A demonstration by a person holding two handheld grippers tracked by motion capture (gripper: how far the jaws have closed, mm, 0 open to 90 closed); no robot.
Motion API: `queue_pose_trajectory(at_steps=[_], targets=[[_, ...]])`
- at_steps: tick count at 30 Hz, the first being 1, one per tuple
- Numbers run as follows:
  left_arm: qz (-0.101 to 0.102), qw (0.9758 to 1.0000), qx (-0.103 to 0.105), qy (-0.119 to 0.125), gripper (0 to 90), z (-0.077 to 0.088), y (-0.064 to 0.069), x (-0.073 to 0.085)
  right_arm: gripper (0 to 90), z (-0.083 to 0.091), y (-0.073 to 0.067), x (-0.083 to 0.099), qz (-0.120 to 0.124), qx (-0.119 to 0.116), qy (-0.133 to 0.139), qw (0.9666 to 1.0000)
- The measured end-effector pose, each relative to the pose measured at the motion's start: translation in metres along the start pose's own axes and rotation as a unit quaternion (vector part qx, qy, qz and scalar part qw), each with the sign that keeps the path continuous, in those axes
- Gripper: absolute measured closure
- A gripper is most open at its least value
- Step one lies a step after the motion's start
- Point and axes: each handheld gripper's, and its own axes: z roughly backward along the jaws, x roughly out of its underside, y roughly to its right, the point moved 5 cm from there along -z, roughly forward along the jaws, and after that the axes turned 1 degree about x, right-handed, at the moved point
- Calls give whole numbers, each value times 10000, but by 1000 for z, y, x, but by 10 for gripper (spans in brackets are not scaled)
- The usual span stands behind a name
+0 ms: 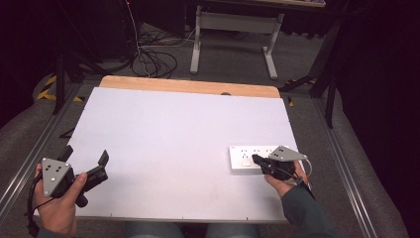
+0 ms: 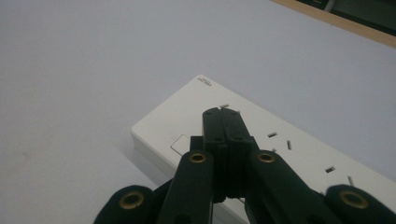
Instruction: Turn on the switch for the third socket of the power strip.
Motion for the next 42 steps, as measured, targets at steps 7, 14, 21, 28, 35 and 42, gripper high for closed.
queue_pose_trajectory(at_steps=[7,14,21,28,35,42], targets=[[-8,10000,2,-9,23,0,0,0,900,-6,1,-2,30,21,-71,10000],[-4,10000,-19,-3,23,0,-1,0,900,-14,0,-2,119,9,-198,9997],[-14,10000,-9,-1,23,0,0,0,900,-19,-3,3,257,-67,-439,9987],[-16,10000,-7,-4,23,0,0,0,900,-22,-4,6,323,-86,-596,9977],[-17,10000,-7,-13,23,1,0,1,900,-23,-5,6,339,-93,-594,9976],[19,10000,-3,0,23,1,-1,1,900,-23,-5,7,343,-107,-600,9976]])
